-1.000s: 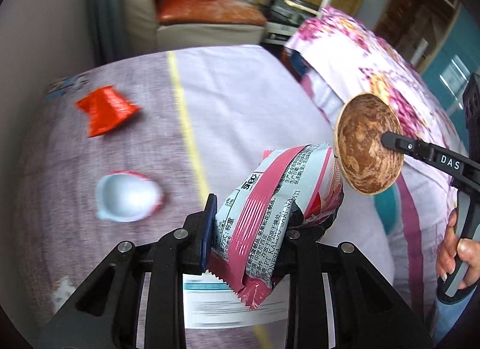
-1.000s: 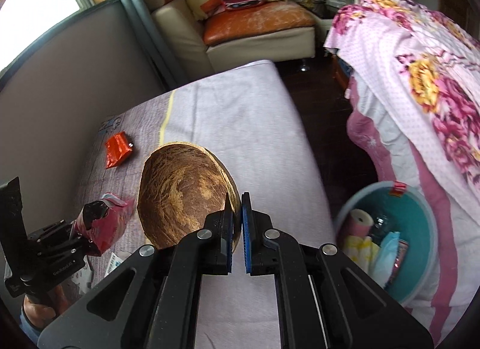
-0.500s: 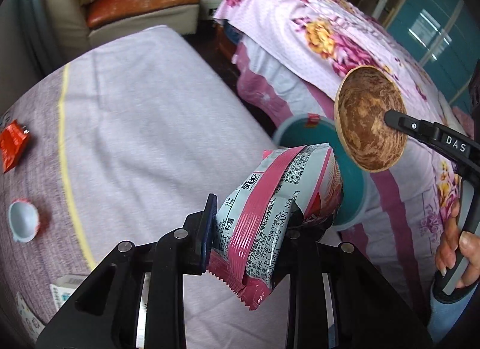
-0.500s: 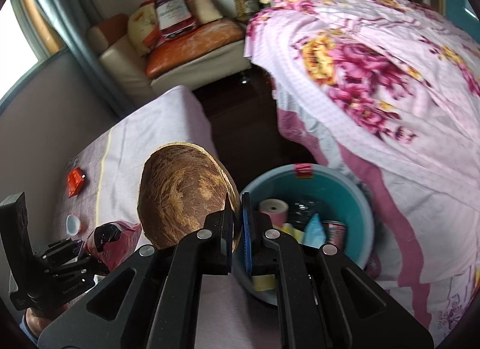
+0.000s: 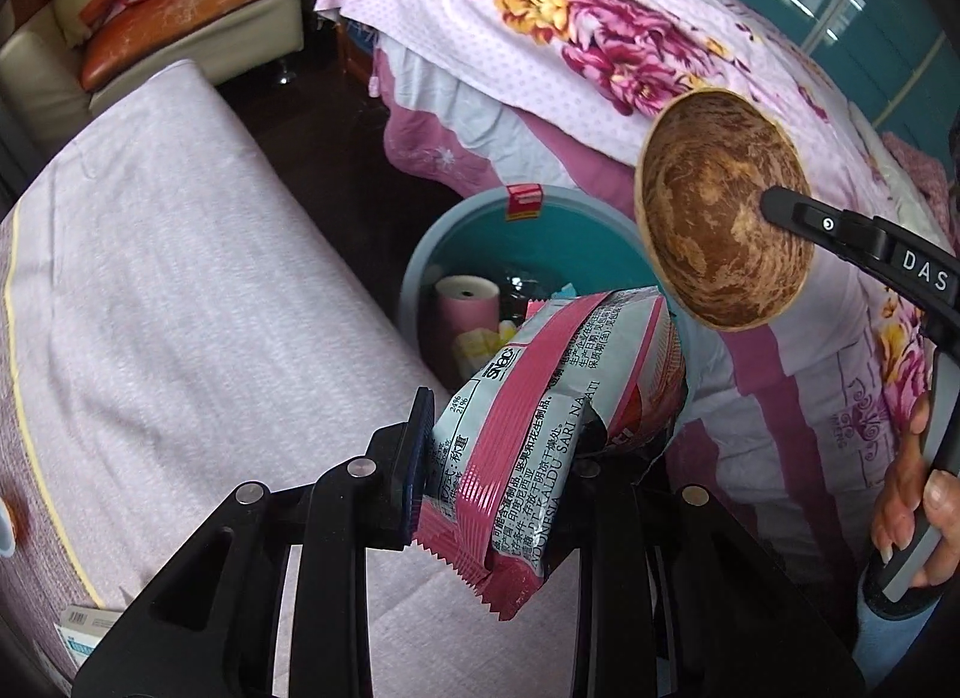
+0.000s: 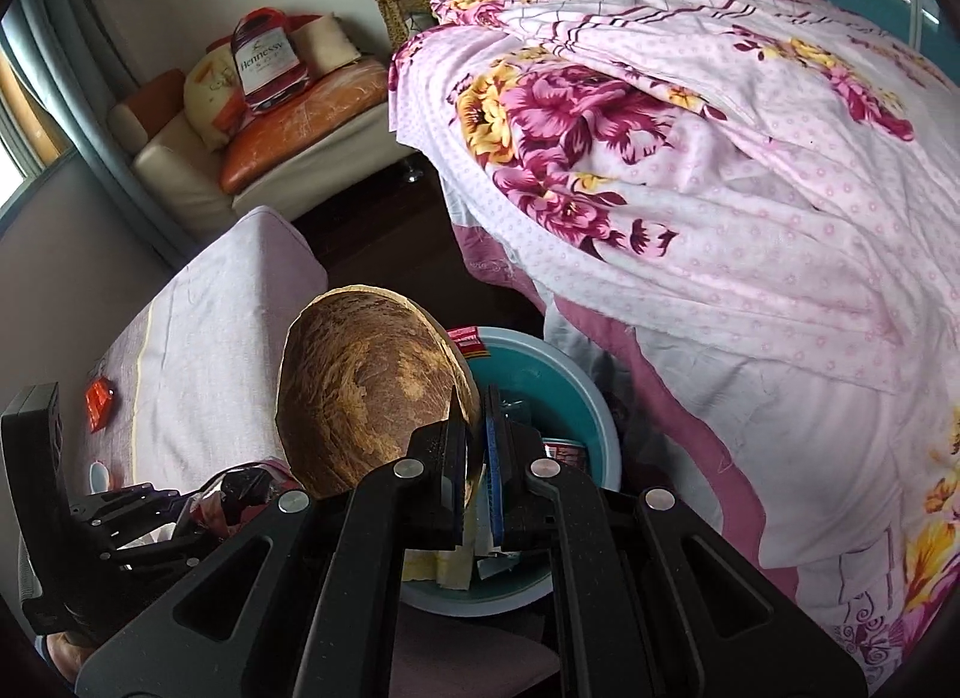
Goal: Collect trash
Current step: 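Carry snack bag and wooden bowl over the teal bucket and open both tools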
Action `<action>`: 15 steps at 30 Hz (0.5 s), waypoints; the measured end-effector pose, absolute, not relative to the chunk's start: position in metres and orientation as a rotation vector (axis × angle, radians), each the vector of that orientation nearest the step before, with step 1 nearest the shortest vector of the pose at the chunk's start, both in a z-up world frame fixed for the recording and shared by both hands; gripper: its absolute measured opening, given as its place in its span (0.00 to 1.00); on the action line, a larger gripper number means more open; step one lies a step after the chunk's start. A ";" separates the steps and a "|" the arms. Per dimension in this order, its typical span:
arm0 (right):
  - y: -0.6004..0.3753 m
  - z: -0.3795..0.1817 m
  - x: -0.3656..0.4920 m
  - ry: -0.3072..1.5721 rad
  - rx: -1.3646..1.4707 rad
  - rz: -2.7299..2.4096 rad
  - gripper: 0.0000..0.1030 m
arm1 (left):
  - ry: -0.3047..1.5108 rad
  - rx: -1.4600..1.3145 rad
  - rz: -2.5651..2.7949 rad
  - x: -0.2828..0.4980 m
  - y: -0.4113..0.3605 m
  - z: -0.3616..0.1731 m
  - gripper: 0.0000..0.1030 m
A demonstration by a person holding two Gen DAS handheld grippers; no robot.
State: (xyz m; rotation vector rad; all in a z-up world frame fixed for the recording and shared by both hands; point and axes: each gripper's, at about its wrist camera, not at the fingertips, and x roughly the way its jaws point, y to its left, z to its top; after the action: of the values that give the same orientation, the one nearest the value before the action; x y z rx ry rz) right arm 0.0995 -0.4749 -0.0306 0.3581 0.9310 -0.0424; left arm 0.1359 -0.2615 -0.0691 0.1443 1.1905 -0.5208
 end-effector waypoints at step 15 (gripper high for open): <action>-0.490 -0.042 0.109 0.960 0.354 -0.079 0.06 | 1.239 0.179 -0.576 0.146 -0.298 -0.091 0.42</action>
State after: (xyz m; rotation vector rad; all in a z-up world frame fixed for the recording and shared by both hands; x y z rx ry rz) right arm 0.1095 -0.4905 -0.0417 0.3536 0.9598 -0.0787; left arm 0.1463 -0.2983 -0.0909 0.1790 1.2389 -0.5759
